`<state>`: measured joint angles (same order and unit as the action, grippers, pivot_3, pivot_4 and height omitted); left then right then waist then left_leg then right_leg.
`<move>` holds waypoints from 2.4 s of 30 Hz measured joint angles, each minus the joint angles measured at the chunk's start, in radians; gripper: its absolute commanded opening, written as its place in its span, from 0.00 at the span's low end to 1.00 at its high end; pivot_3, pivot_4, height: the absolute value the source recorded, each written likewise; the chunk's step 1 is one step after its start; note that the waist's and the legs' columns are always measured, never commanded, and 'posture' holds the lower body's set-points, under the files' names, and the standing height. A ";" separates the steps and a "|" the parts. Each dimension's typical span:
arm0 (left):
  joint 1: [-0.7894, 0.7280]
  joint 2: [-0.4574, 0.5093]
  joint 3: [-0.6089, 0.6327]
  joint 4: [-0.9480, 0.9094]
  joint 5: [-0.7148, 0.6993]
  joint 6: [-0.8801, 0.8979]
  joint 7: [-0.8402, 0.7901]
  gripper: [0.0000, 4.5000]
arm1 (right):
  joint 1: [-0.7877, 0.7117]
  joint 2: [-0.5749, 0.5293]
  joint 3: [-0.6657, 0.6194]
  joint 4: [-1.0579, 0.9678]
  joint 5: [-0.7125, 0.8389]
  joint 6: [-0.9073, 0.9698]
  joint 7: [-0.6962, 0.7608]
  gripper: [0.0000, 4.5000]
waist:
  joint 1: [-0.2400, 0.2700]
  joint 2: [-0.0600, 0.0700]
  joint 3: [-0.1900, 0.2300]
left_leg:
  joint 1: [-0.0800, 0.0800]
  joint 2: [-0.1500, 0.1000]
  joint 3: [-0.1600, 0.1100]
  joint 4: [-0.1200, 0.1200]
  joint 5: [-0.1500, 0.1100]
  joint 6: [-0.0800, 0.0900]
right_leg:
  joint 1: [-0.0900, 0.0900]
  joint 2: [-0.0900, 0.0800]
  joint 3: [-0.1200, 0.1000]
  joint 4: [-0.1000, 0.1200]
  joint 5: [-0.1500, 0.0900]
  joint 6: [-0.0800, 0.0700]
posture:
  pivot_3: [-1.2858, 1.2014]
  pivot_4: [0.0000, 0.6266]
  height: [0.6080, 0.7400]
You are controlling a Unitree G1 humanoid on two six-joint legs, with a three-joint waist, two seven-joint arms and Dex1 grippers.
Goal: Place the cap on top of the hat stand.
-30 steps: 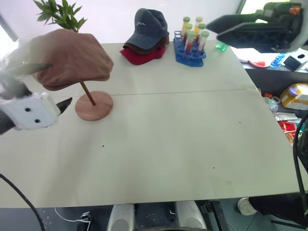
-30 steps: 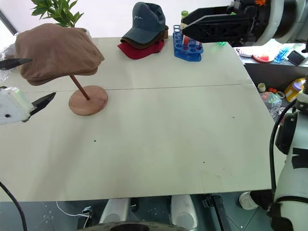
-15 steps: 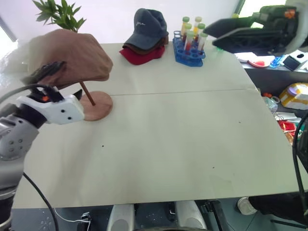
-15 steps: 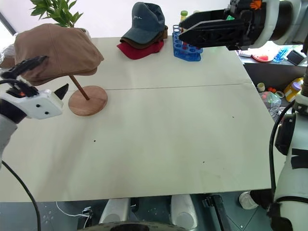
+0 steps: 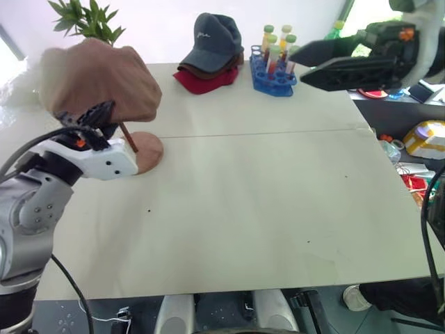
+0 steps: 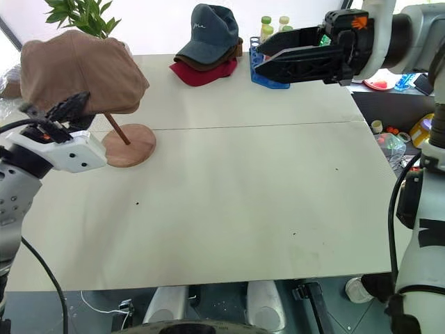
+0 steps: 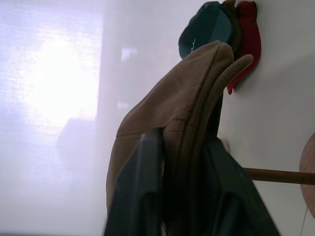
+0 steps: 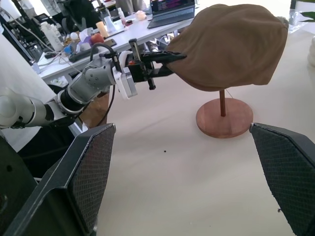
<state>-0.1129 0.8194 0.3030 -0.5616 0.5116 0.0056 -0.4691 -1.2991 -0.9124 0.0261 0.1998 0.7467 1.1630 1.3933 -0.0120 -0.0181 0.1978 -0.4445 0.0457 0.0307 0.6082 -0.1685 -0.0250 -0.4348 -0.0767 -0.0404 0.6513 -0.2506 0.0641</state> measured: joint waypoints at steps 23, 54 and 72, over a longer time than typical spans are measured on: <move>-0.055 0.190 0.242 0.454 -0.503 -0.637 -0.054 0.01 | 0.009 0.030 0.049 0.024 -0.065 -0.101 0.057 1.00 | -0.002 0.000 0.000 | -0.001 0.002 0.002 0.002 0.000 0.000 | -0.001 -0.002 0.000 0.000 0.000 -0.002 | 0.52 0.24 0.91; -0.062 0.331 0.140 0.994 -0.690 -1.162 -0.268 0.99 | 0.014 0.028 0.075 0.048 -0.136 -0.140 0.109 1.00 | -0.007 0.000 0.000 | -0.001 0.004 0.011 0.001 -0.001 -0.001 | -0.007 -0.003 0.001 0.000 0.003 -0.001 | 0.52 0.24 0.91; 0.761 0.077 0.731 0.025 -0.916 -0.361 -0.301 0.99 | 0.003 0.112 0.115 0.254 -0.248 -0.328 0.175 1.00 | -0.031 -0.001 -0.001 | 0.000 0.006 0.016 0.001 -0.003 -0.001 | -0.007 -0.003 0.002 -0.001 0.004 -0.001 | 0.52 0.24 0.91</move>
<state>0.6482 0.8960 1.0341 -0.5364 -0.4046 -0.3552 -0.7697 -1.2957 -0.8005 0.1415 0.4539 0.4989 0.8349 1.5685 -0.0431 -0.0189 0.1967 -0.4446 0.0513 0.0463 0.6095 -0.1711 -0.0262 -0.4420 -0.0802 -0.0380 0.6499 -0.2463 0.0629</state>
